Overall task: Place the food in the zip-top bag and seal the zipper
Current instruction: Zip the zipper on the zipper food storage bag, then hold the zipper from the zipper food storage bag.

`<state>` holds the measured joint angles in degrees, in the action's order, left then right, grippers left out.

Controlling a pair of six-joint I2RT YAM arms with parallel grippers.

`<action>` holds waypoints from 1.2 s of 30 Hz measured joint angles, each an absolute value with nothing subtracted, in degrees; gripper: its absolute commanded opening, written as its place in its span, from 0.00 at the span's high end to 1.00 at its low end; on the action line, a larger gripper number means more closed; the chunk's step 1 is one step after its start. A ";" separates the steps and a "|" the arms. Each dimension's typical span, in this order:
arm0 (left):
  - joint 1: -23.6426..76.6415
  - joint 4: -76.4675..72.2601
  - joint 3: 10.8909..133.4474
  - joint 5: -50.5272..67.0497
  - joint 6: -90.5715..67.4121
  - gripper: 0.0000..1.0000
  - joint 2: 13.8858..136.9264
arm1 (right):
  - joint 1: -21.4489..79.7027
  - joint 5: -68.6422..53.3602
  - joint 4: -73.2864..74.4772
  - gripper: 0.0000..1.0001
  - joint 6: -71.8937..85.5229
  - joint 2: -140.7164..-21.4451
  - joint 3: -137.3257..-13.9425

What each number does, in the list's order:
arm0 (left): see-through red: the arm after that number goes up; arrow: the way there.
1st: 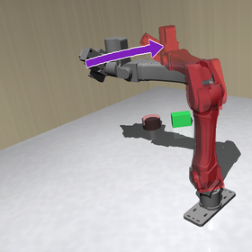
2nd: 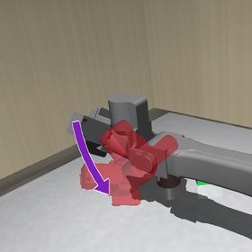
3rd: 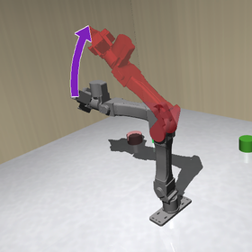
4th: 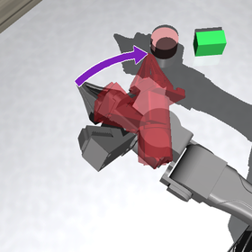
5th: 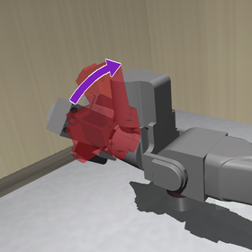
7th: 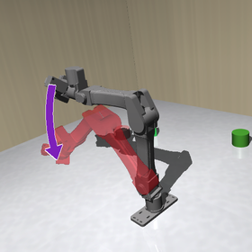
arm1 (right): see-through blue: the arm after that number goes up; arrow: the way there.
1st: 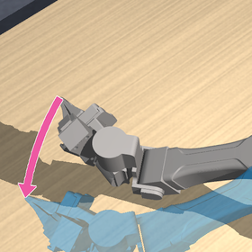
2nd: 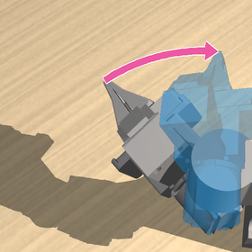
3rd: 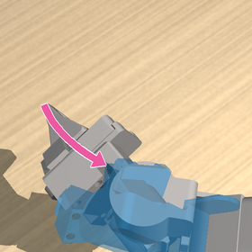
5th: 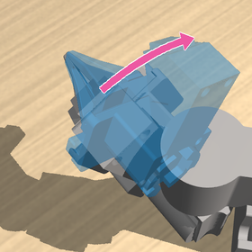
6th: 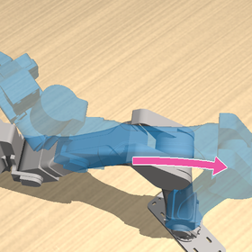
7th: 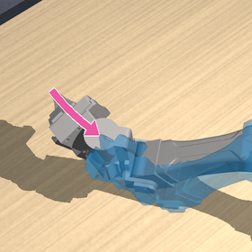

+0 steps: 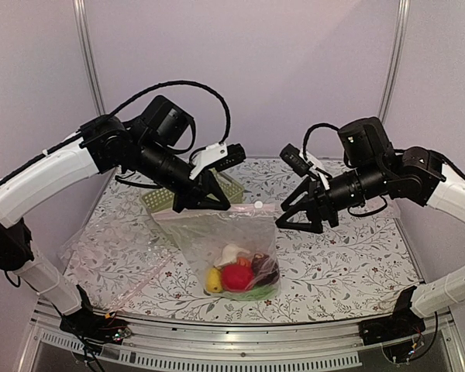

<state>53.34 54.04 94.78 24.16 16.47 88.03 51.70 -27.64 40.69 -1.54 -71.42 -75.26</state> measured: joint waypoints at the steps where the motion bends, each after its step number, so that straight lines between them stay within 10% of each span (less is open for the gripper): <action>1: 53.34 54.19 94.78 24.05 16.47 1.00 88.03 | 51.70 -27.40 40.69 0.35 -1.30 -70.52 -74.61; 36: 53.34 45.63 87.48 21.37 13.87 1.00 81.23 | 54.00 -22.63 18.79 0.57 20.25 -69.84 -65.78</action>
<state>53.34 45.63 87.48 21.37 13.87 81.23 54.00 -22.63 18.79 20.25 -69.84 -65.78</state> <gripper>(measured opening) 0.007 0.431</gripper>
